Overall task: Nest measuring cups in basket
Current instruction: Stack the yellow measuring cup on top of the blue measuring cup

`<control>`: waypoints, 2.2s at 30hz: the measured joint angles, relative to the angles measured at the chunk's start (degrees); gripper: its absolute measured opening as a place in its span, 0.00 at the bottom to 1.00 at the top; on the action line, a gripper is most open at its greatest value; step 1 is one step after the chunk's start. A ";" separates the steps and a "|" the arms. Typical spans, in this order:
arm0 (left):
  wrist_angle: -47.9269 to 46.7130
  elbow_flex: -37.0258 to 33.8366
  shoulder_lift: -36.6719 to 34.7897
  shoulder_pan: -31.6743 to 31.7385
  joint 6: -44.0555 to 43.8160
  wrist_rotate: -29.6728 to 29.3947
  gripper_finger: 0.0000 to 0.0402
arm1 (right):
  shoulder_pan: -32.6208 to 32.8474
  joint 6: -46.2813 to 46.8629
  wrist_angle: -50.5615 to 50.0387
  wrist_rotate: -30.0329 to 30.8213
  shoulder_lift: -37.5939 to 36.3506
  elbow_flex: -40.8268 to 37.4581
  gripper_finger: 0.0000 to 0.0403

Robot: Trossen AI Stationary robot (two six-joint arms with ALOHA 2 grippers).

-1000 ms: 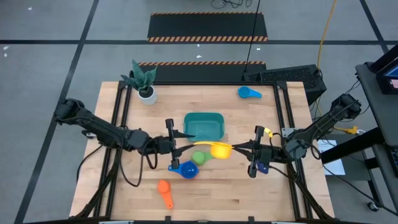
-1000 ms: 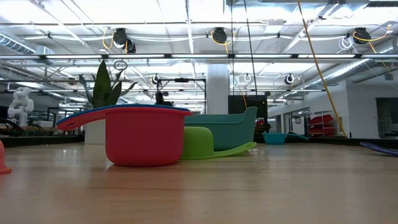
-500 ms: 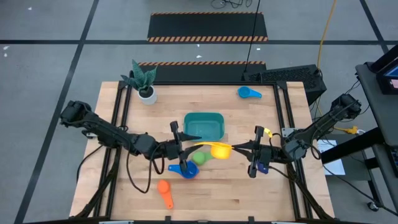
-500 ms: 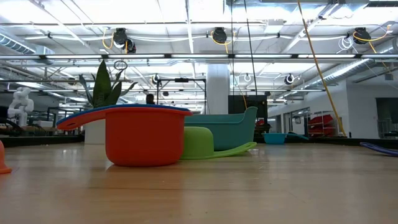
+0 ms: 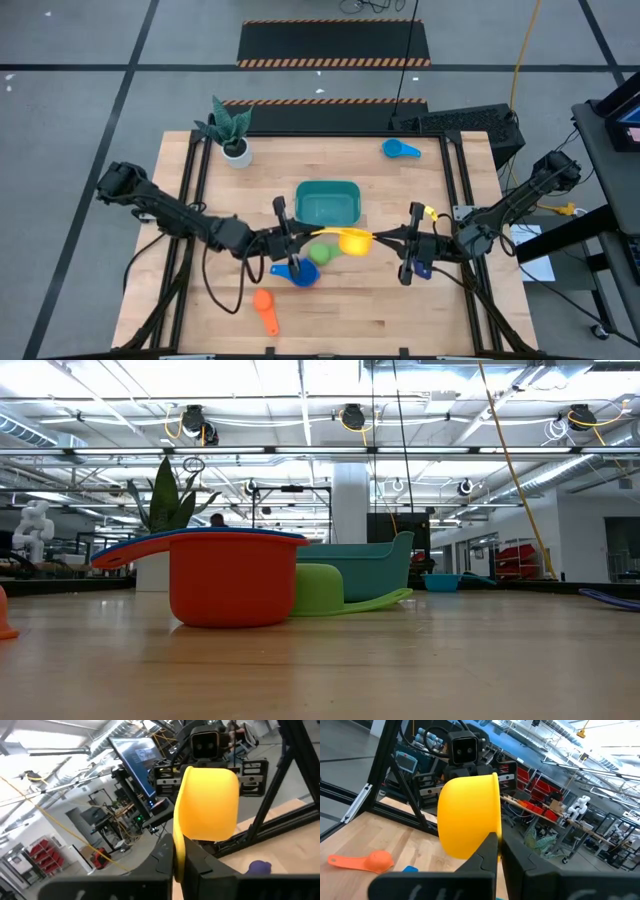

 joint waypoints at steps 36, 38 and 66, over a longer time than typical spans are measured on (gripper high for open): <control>-30.46 -5.04 -4.39 -22.42 3.21 -19.91 0.01 | 9.77 6.78 -6.49 6.23 -8.21 -0.04 0.18; -29.77 -6.86 -4.42 -23.96 0.90 -19.77 0.01 | 9.77 6.78 -6.59 7.35 -7.80 -0.04 0.18; -10.26 -25.53 -4.42 -17.92 7.93 -11.44 0.02 | 6.34 5.69 -6.92 7.55 -6.36 -2.05 0.18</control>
